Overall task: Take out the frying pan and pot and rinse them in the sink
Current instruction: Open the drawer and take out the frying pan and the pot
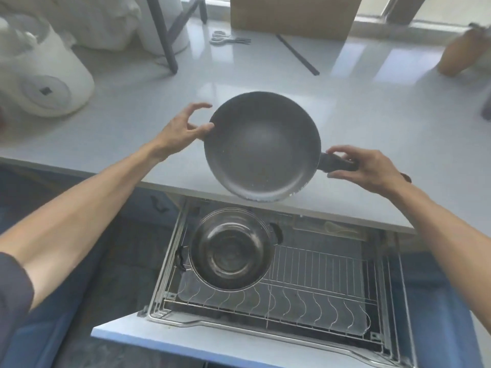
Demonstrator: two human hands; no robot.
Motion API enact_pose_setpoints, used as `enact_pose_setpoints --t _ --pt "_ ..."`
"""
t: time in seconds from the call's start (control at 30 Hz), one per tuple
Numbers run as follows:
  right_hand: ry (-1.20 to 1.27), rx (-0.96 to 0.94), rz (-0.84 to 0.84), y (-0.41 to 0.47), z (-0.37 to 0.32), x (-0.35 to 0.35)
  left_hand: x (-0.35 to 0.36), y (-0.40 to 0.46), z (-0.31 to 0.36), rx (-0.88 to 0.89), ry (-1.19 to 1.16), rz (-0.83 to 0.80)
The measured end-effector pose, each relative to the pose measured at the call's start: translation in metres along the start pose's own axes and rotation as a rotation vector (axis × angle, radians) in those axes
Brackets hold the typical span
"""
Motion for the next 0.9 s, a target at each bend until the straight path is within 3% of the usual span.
enact_pose_setpoints --t 0.17,0.47,0.57,0.67,0.8,0.83,0.9 --pt "0.042 0.004 -0.020 0.047 -0.003 0.019 -0.002 0.029 -0.025 -0.047 -0.033 -0.133" --pt "0.020 0.015 -0.098 0.103 -0.001 0.047 -0.009 0.051 -0.074 -0.083 -0.049 0.033" --pt "0.006 0.020 -0.110 0.105 0.001 0.048 -0.009 0.053 -0.073 -0.061 -0.018 0.012" --pt "-0.111 -0.066 0.048 0.097 -0.012 0.040 -0.009 0.039 -0.074 -0.073 0.052 0.003" --pt "0.128 -0.302 0.453 0.023 -0.040 0.039 -0.013 -0.043 -0.072 -0.035 -0.007 0.320" --pt "0.197 -0.311 0.442 -0.001 -0.043 0.055 0.001 -0.074 -0.082 -0.063 -0.018 0.315" --pt "0.234 -0.264 0.204 -0.036 -0.036 0.113 0.048 -0.132 -0.107 -0.183 -0.037 0.150"
Point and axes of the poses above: each hand's wrist, its own y-axis towards the middle knuckle, its own x-axis out of the palm, z = x × y, the point moved 6 cm from there along y, towards the middle knuckle, and after that the axes turned 1 degree about x, right-handed, at the moved point
